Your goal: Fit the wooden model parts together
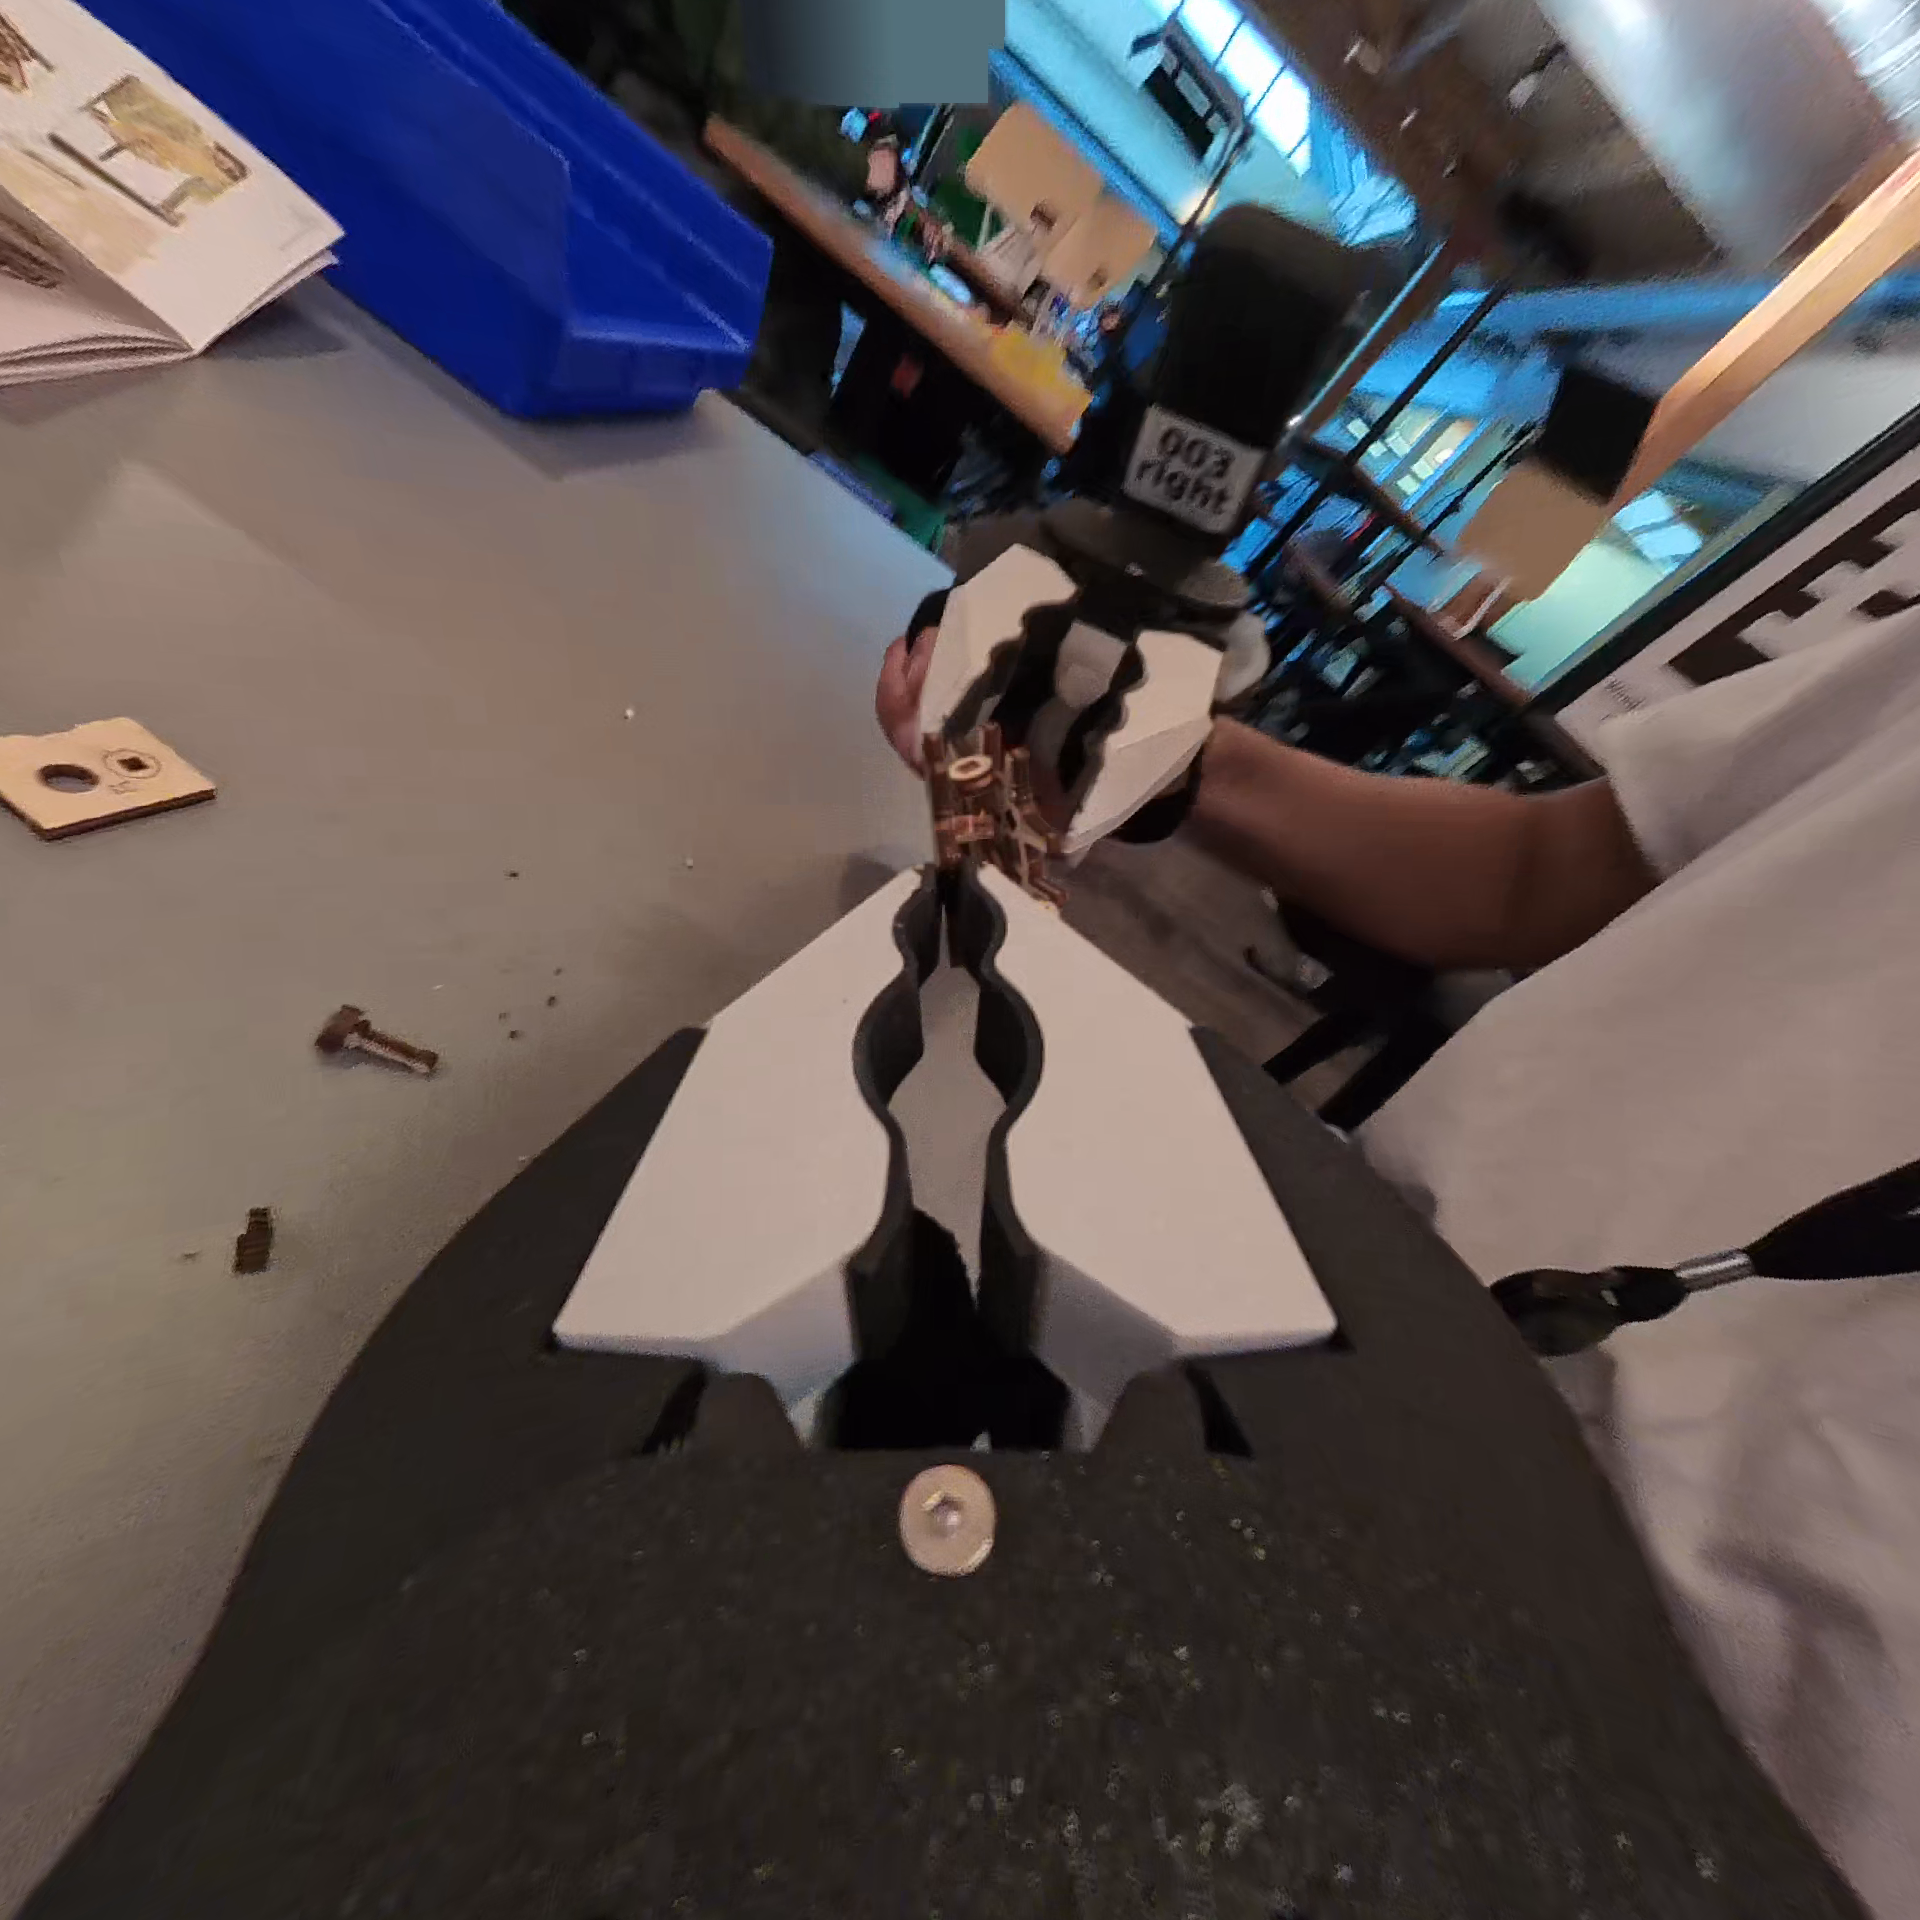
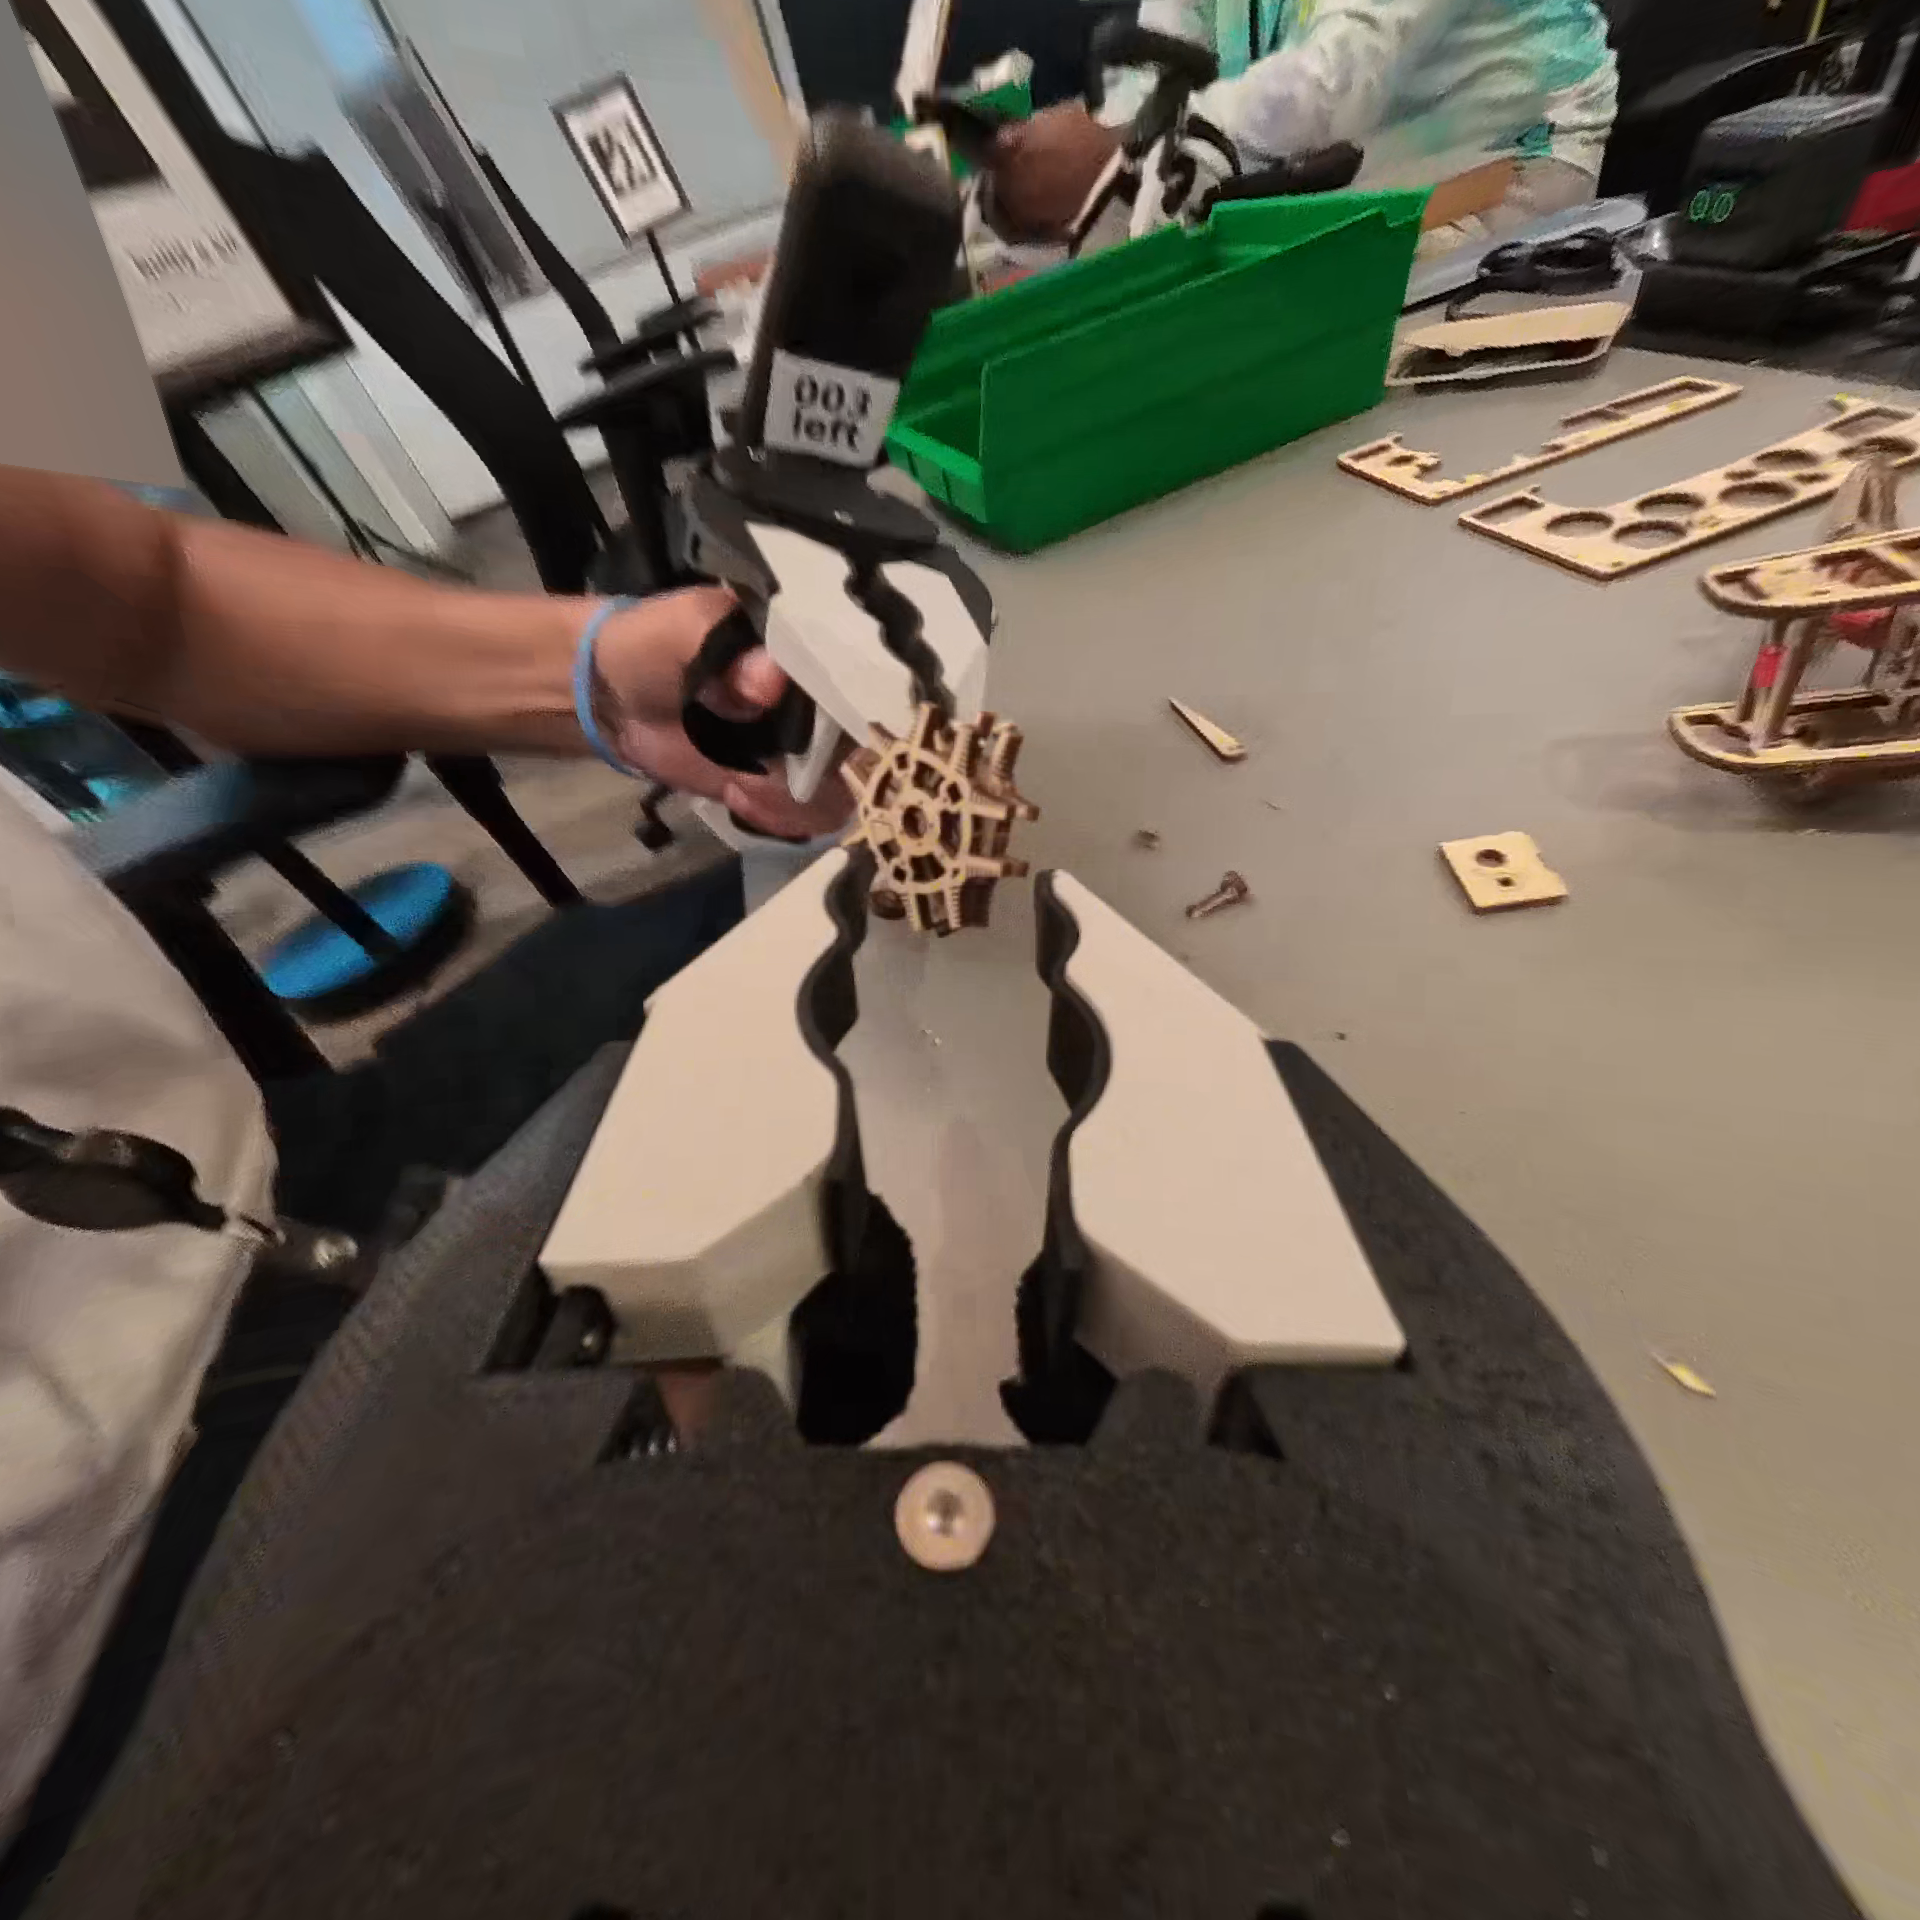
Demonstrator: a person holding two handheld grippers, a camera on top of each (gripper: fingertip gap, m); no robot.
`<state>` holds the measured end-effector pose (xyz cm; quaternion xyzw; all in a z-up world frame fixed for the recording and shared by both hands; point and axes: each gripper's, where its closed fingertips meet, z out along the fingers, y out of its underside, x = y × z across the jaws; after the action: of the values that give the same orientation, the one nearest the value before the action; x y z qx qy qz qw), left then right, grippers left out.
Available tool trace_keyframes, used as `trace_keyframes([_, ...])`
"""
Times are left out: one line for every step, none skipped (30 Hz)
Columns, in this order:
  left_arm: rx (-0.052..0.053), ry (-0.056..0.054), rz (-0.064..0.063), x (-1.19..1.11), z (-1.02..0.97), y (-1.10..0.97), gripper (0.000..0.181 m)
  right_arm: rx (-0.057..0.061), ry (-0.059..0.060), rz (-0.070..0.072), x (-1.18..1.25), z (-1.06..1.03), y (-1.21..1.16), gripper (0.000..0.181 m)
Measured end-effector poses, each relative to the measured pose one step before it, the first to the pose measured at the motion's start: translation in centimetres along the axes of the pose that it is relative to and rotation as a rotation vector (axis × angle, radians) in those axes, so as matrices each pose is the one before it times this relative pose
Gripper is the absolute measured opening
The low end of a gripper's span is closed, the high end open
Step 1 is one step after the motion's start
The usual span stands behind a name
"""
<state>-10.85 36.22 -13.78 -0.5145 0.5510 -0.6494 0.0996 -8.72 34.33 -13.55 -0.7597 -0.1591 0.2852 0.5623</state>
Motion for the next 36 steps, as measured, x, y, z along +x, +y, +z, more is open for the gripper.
trace_keyframes([0.0169,0.0302,-0.0178,0.222,-0.104,-0.171,0.0,0.0226,-0.0104,0.0292,-0.015,0.143,-0.357,0.033])
trace_keyframes([0.0191,0.0196,-0.0179,0.09,-0.068,-0.195,0.0,0.0265,-0.0184,0.0288,-0.177,0.168,-0.442,0.032])
trace_keyframes([0.0141,0.0106,-0.0136,-0.009,-0.028,-0.099,0.0,0.0124,-0.0132,0.0336,-0.06,0.263,-0.245,0.031])
trace_keyframes([-0.0016,0.0053,-0.0072,-0.059,0.037,0.105,0.0,-0.0024,0.0095,0.0239,0.305,0.253,-0.004,0.028])
trace_keyframes([-0.0079,-0.008,-0.0015,-0.213,0.083,0.228,0.0,0.0014,-0.0031,0.0077,0.091,0.191,0.018,0.025])
trace_keyframes([-0.0003,-0.0048,-0.0046,-0.151,0.047,0.126,0.0,0.0029,0.0112,0.0045,0.283,0.114,0.045,0.023])
trace_keyframes([0.0013,-0.0033,-0.0132,-0.18,0.008,0.085,0.0,0.0001,0.0073,0.0028,0.279,0.031,0.087,0.019])
trace_keyframes([-0.0027,-0.019,-0.0116,-0.404,-0.015,0.118,0.0,-0.0083,0.0005,0.0095,0.185,0.025,0.22,0.019])
trace_keyframes([-0.0042,-0.028,-0.0042,-0.502,-0.029,0.139,0.0,-0.013,-0.0018,0.0009,0.124,-0.018,0.322,0.014])
trace_keyframes([-0.0052,-0.0233,-0.0082,-0.452,-0.008,0.165,0.0,-0.0056,-0.0036,0.0029,0.036,0.017,0.243,0.014])
trace_keyframes([0.0009,-0.0134,-0.0083,-0.313,-0.008,0.1,0.0,0.0021,-0.0175,0.0017,-0.194,0.068,0.122,0.013])
trace_keyframes([0.0014,-0.0026,-0.0062,-0.134,0.025,0.057,0.0,-0.0014,0.0002,0.01,0.023,0.151,0.128,0.013])
trace_keyframes([-0.0029,-0.0048,-0.0029,-0.1,0.078,0.017,0.0,-0.0164,-0.0212,0.0003,-0.317,0.271,0.346,0.013])
trace_keyframes([-0.0023,-0.0017,-0.0034,-0.029,0.113,-0.044,0.0,-0.0379,0.0223,-0.0226,0.314,0.21,0.525,0.013])
trace_keyframes([-0.01,-0.006,0.0013,-0.127,0.096,0.09,0.0,-0.0058,0.0389,-0.029,0.584,-0.249,-0.083,0.009])
trace_keyframes([-0.0149,-0.0128,0.0053,-0.259,0.061,0.189,0.0,0.0348,0.0087,0.0032,0.285,-0.384,-0.583,0.009])
trace_keyframes([-0.0089,-0.0002,-0.0032,-0.08,0.049,0.133,0.0,-0.0007,-0.0168,0.0091,0.045,-0.112,0.008,0.013])
trace_keyframes([-0.0059,-0.0043,-0.0104,-0.167,0.031,0.084,0.0,-0.0402,0.0078,-0.0056,0.39,0.066,0.614,0.021])
trace_keyframes([-0.0027,-0.0063,-0.0128,-0.202,0.045,0.019,0.0,-0.0218,0.0099,-0.0233,0.233,0.097,0.407,0.03])
trace_keyframes([-0.0056,-0.0046,-0.0167,-0.205,0.062,0.05,0.0,-0.002,0.0043,-0.0311,-0.067,0.112,0.048,0.035])
trace_keyframes([-0.003,-0.0168,-0.0223,-0.4,0.054,0.027,0.0,0.0014,0.0196,-0.0326,0.062,0.137,-0.104,0.038])
trace_keyframes([0.0048,-0.0225,-0.0234,-0.469,0.024,-0.071,0.0,-0.0255,0.0386,-0.0291,0.315,0.244,0.214,0.039])
trace_keyframes([0.0065,-0.0162,-0.0184,-0.321,0.024,-0.089,0.0,-0.0341,0.045,-0.02,0.358,0.396,0.313,0.041])
trace_keyframes([0.0075,-0.0221,-0.0148,-0.358,0.025,-0.075,0.0,-0.0175,0.0453,-0.0036,0.331,0.429,0.094,0.045])
trace_keyframes([0.0084,-0.0189,-0.0173,-0.275,0.065,-0.032,0.0,-0.0075,0.0363,0.017,0.189,0.441,0.026,0.047])
trace_keyframes([0.0038,-0.0085,-0.0174,-0.099,0.085,0.058,0.0,-0.0116,0.0546,0.037,0.549,0.458,0.164,0.044])
trace_keyframes([0.0032,-0.0155,-0.0116,-0.21,0.032,0.055,0.0,-0.0147,0.0314,0.0325,0.278,0.393,0.229,0.042])
trace_keyframes([0.0036,-0.0142,-0.005,-0.191,-0.012,-0.004,0.0,-0.0063,0.0182,0.0038,0.114,0.15,0.08,0.041])
trace_keyframes([0.002,-0.0046,-0.0042,-0.096,-0.007,-0.026,0.0,-0.0039,0.0171,-0.0139,0.044,0.03,-0.034,0.04])
trace_keyframes([0.0023,-0.0053,-0.0049,-0.116,-0.006,-0.03,0.0,-0.0138,0.0197,-0.0178,0.035,0.098,0.078,0.04])
trace_keyframes([0.0009,-0.0043,-0.0003,-0.063,-0.007,-0.014,0.0,-0.0115,0.0208,-0.0224,0.077,0.122,0.061,0.04])
trace_keyframes([0.0028,0.0003,0.0027,0.013,-0.031,-0.032,0.0,0.0008,0.0114,-0.0167,0.033,0.029,-0.092,0.04])
trace_keyframes([0.0077,0.004,0.001,0.058,-0.082,-0.1,0.0,0.0102,-0.0087,0.0184,-0.051,-0.042,-0.226,0.04])
trace_keyframes([0.0034,0.0042,-0.0015,0.034,-0.086,-0.025,0.0,0.0037,-0.0256,0.0466,-0.114,0.024,-0.055,0.041])
trace_keyframes([-0.0006,0.0009,-0.0007,-0.001,-0.075,0.033,0.0,0.0038,-0.0311,0.0436,-0.06,0.007,0.065,0.041])
trace_keyframes([0.001,-0.0017,0.0052,0.019,-0.044,0.036,0.0,0.0058,-0.0339,0.0409,-0.04,0.013,0.094,0.041])
